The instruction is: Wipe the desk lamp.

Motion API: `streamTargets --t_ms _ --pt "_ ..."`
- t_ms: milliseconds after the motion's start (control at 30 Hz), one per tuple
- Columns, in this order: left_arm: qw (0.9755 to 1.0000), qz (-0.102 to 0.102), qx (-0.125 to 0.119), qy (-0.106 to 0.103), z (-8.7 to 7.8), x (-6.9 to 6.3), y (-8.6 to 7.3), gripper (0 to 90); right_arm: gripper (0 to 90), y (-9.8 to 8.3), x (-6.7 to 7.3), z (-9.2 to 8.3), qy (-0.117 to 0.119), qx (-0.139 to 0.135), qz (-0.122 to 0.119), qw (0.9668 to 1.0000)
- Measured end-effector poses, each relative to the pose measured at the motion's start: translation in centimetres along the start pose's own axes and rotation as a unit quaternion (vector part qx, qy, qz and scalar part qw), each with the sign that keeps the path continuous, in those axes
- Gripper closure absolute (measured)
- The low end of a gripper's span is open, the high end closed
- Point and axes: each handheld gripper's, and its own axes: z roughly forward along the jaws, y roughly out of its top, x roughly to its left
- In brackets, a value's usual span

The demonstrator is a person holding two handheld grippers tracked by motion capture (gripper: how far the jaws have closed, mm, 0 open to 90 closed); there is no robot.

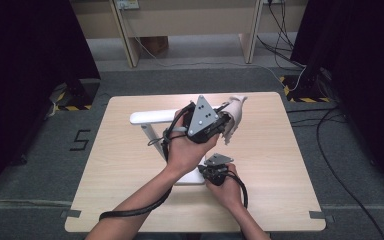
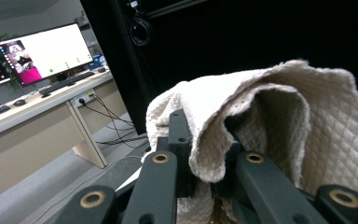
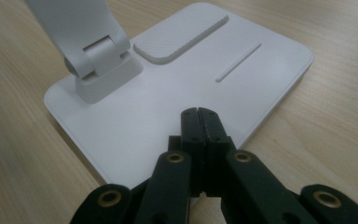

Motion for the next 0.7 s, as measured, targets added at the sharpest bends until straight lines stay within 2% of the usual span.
streamTargets --t_ms 400,567,700 --pt "0.9996 0.013 -0.007 -0.024 -0.3 -1.3 0.2 81.6 90.0 0.0 0.0 0.0 0.000 -0.002 -0.001 1.0000" --pt "0.9991 0.018 -0.007 -0.037 -1.2 -2.2 -0.1 81.7 90.0 0.0 0.0 0.0 0.000 -0.001 -0.002 1.0000" --pt "0.9987 0.017 -0.002 -0.048 -2.5 -2.7 -1.0 81.7 90.0 0.0 0.0 0.0 -0.002 0.000 -0.003 1.0000"
